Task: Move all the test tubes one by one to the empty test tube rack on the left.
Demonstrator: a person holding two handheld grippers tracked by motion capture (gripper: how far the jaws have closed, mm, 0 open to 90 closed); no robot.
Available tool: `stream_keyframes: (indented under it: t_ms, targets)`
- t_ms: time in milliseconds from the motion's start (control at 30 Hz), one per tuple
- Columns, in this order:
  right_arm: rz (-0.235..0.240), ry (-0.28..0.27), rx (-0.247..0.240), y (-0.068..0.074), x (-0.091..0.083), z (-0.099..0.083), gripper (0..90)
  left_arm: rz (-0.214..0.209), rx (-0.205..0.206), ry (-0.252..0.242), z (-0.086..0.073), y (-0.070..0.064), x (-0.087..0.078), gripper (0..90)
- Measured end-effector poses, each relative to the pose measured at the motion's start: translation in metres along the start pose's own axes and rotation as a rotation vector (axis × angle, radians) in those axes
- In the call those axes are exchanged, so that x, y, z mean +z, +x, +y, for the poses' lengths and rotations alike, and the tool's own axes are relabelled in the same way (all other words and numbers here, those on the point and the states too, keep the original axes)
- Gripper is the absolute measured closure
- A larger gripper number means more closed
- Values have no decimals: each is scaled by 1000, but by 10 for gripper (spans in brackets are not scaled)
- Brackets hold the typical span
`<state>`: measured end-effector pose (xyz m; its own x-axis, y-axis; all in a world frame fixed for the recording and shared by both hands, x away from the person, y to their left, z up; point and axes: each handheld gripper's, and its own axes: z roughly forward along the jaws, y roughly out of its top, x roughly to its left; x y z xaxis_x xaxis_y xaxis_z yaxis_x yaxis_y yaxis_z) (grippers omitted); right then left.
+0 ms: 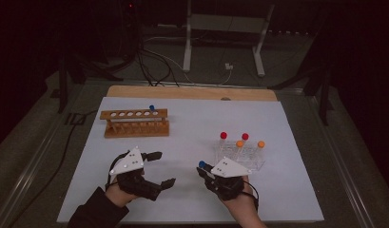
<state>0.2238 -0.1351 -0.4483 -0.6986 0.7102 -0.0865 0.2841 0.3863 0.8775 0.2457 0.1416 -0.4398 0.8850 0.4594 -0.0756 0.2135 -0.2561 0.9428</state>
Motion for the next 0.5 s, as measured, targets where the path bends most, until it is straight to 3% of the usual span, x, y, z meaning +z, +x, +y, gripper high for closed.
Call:
stream_keyframes:
  t_ms: [300, 500]
  targets:
    - [22, 10, 1, 3, 1, 0, 770, -27, -3, -30, 10, -6, 15, 90]
    - [39, 15, -2, 5, 3, -1, 770, -63, 12, -45, 16, -13, 24, 172]
